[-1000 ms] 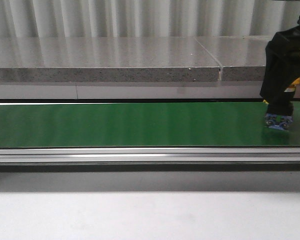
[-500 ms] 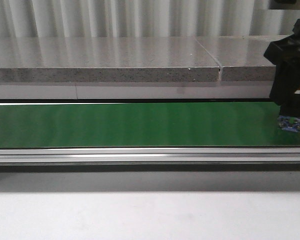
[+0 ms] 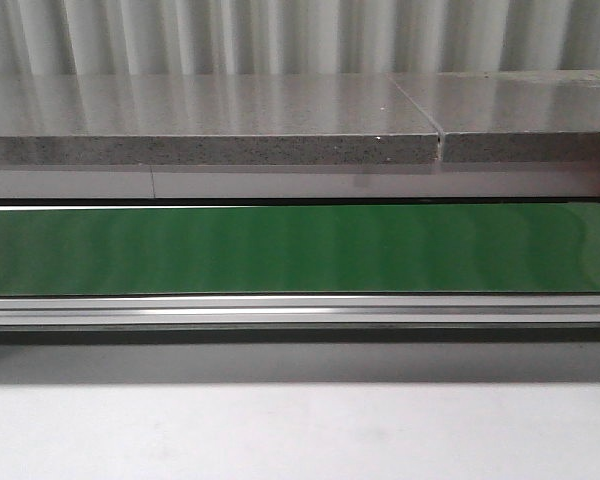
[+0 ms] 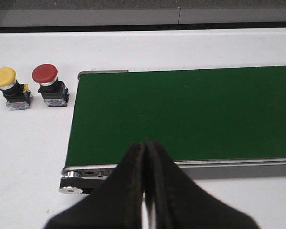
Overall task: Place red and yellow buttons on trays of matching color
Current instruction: 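Lower the yellow button into the yellow tray and open the right gripper, then raise the right gripper back above the conveyor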
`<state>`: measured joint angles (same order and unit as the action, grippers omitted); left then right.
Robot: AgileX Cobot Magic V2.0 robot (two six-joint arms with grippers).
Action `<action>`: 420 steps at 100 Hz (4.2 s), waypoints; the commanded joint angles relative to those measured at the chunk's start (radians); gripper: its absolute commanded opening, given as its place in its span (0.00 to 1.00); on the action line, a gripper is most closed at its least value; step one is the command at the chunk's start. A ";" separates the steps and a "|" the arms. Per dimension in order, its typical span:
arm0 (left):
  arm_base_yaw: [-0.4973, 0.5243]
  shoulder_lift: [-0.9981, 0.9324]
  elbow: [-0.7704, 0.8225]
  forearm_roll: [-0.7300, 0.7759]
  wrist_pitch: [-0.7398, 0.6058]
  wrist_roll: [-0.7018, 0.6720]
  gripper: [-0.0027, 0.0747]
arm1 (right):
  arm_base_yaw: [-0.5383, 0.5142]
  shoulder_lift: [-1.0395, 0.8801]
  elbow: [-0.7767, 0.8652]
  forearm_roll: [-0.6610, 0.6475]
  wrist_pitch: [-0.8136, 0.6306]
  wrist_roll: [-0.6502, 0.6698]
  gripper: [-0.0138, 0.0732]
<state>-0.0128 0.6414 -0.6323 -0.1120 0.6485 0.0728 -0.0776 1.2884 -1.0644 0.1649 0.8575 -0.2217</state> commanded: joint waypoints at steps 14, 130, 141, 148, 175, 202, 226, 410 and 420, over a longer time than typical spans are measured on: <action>-0.010 -0.003 -0.028 -0.014 -0.072 -0.001 0.01 | -0.200 -0.119 -0.017 -0.033 0.015 0.049 0.28; -0.010 -0.003 -0.028 -0.014 -0.072 -0.001 0.01 | -0.537 -0.017 0.379 -0.034 -0.411 0.209 0.28; -0.010 -0.003 -0.028 -0.014 -0.072 -0.001 0.01 | -0.539 0.030 0.379 -0.034 -0.434 0.210 0.28; -0.010 -0.003 -0.028 -0.014 -0.072 -0.001 0.01 | -0.539 0.061 0.379 -0.034 -0.445 0.211 0.28; -0.010 -0.003 -0.028 -0.014 -0.072 -0.001 0.01 | -0.539 0.109 0.379 -0.034 -0.471 0.222 0.34; -0.010 -0.003 -0.028 -0.014 -0.072 -0.001 0.01 | -0.539 0.109 0.378 -0.030 -0.465 0.222 0.76; -0.010 -0.003 -0.028 -0.014 -0.072 -0.001 0.01 | -0.539 0.077 0.338 -0.022 -0.404 0.222 0.83; -0.010 -0.003 -0.028 -0.014 -0.087 -0.001 0.01 | 0.001 -0.669 0.412 -0.015 -0.497 0.032 0.08; -0.010 -0.003 -0.028 -0.014 -0.087 -0.001 0.09 | 0.001 -0.669 0.412 -0.015 -0.497 0.032 0.08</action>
<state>-0.0128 0.6414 -0.6323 -0.1120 0.6359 0.0728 -0.0766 0.6233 -0.6275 0.1457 0.4330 -0.1799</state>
